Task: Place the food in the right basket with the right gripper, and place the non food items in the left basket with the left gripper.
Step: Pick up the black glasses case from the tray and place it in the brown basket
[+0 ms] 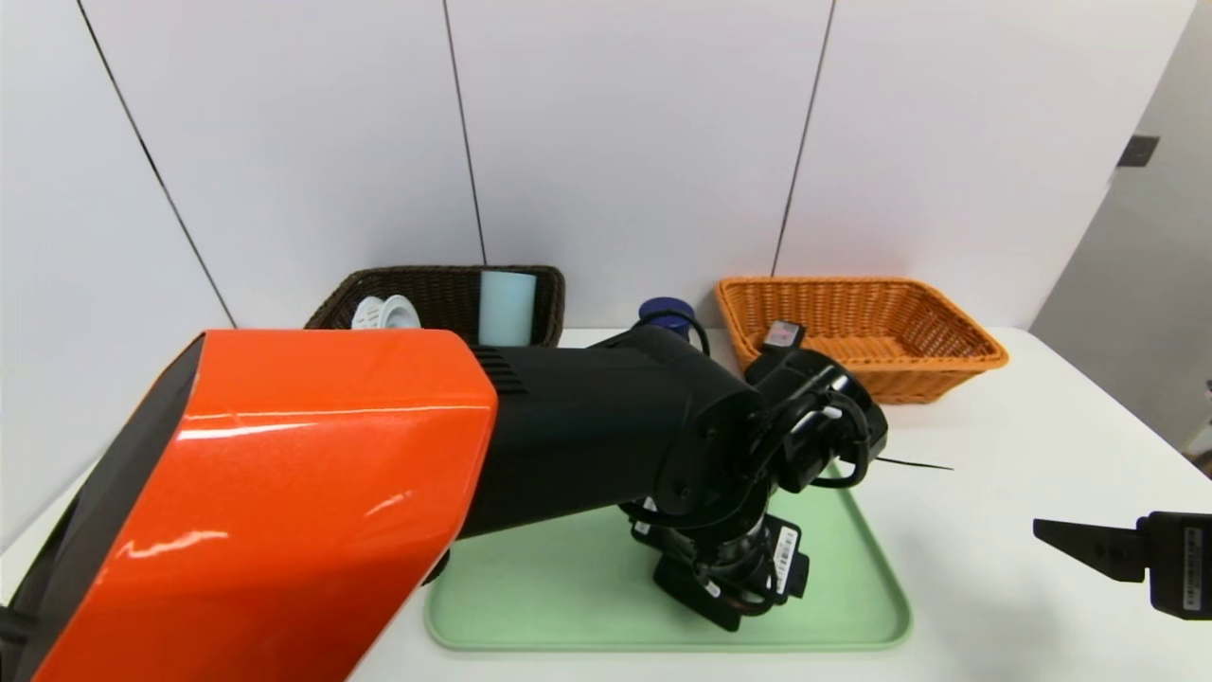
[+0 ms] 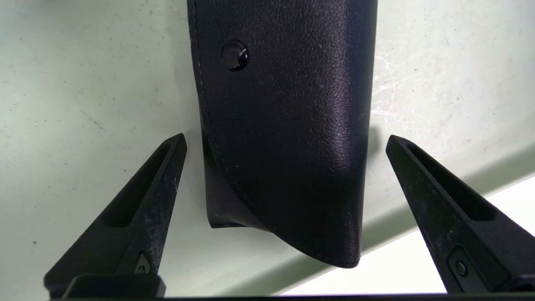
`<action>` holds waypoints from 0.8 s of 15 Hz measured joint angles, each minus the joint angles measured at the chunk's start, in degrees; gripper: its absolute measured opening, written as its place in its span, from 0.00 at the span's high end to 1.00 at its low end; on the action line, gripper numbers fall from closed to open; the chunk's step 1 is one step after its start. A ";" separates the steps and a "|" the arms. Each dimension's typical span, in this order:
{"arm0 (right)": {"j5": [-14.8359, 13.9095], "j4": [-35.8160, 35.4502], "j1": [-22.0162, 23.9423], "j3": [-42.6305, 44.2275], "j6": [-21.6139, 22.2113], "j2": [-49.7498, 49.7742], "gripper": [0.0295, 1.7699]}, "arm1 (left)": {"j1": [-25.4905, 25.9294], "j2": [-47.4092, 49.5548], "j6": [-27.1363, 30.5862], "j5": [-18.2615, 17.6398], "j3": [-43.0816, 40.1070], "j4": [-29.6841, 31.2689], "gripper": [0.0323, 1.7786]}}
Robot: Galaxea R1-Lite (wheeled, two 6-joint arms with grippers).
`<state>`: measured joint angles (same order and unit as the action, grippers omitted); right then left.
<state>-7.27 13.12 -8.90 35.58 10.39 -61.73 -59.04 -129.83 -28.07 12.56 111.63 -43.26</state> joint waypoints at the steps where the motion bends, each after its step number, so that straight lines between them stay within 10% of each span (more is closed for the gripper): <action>1: 0.00 0.00 -0.02 0.00 0.00 0.00 0.03 | -0.02 -0.07 0.05 0.01 0.00 0.00 0.05; 6: 0.00 0.00 -0.05 0.00 0.02 -0.06 0.03 | 0.00 -0.38 0.55 0.01 0.00 0.00 0.05; 12: 0.02 0.00 -0.09 -0.01 0.02 -0.06 0.03 | 0.09 -0.73 0.22 -0.02 0.06 0.62 0.50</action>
<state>-7.24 13.12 -8.98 35.57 10.41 -61.79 -58.95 -130.56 -27.86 12.53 111.69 -42.64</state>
